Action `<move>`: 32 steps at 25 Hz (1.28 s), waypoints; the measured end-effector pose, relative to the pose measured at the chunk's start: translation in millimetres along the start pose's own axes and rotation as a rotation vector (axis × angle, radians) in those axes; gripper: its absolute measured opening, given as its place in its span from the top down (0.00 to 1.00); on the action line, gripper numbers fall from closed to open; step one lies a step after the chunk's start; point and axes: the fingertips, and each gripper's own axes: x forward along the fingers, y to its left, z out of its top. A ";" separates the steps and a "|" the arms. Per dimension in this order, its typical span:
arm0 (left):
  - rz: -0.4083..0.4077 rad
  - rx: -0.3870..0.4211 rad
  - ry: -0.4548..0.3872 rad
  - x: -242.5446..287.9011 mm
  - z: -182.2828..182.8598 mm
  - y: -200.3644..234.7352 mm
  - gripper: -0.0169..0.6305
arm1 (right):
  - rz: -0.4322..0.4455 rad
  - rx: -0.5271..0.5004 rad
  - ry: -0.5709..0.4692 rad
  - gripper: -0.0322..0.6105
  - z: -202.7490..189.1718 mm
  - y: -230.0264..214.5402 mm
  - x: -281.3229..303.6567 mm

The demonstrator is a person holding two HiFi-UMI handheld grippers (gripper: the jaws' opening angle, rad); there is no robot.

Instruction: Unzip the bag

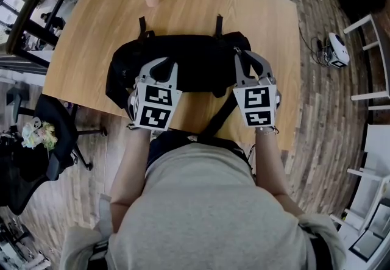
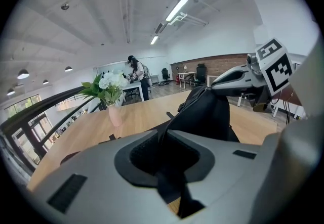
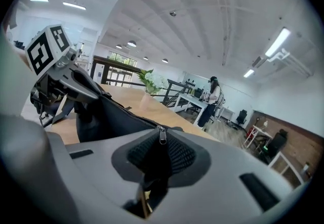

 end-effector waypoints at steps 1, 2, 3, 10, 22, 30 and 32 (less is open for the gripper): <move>0.002 -0.011 0.000 -1.3 0.1 -0.3 0.91 | 0.004 0.020 -0.004 0.87 0.8 0.7 -0.5; 0.003 -0.023 -0.002 -2.8 0.1 -0.5 0.90 | 0.010 0.044 -0.008 0.86 1.4 1.6 -0.9; 0.003 -0.034 -0.003 -4.2 -0.2 -0.6 0.90 | 0.016 0.072 -0.013 0.86 1.6 2.3 -1.1; -0.009 -0.167 -0.038 -19.0 4.2 3.5 0.80 | 0.080 0.221 -0.073 0.80 12.2 8.9 -5.0; -0.072 -0.449 -0.187 -55.3 14.6 3.9 0.80 | 0.411 0.477 -0.195 0.83 52.4 80.3 -31.9; -0.099 -0.399 -0.142 -66.3 -0.5 -6.3 0.91 | 0.505 0.483 -0.184 0.94 56.4 115.5 -41.1; -0.085 -0.358 -0.104 -67.1 -6.1 -6.3 0.92 | 0.521 0.480 -0.179 0.94 55.9 122.7 -42.7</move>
